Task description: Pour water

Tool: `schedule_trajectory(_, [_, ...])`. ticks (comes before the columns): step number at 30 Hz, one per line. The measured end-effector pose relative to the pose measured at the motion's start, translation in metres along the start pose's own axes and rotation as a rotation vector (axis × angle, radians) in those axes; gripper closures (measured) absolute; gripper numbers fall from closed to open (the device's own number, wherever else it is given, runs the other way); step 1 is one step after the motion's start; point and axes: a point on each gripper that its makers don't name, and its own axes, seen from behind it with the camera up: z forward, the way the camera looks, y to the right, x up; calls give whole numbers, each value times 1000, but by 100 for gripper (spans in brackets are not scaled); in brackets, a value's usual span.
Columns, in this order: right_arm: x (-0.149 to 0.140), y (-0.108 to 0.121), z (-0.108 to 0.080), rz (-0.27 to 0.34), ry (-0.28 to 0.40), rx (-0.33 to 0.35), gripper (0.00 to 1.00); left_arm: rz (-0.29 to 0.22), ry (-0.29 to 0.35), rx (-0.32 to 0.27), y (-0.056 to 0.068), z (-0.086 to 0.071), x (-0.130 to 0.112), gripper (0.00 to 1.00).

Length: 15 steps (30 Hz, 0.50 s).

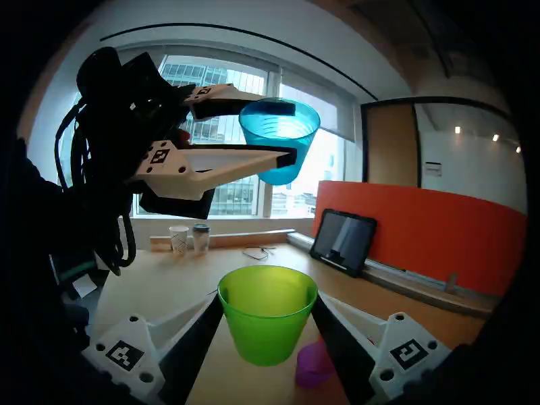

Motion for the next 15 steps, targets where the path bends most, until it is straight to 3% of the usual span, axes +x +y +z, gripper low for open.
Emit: schedule_trajectory(15, [3,2,0,8,17,-3,9,95,-4,-3,3,-2,7,13])
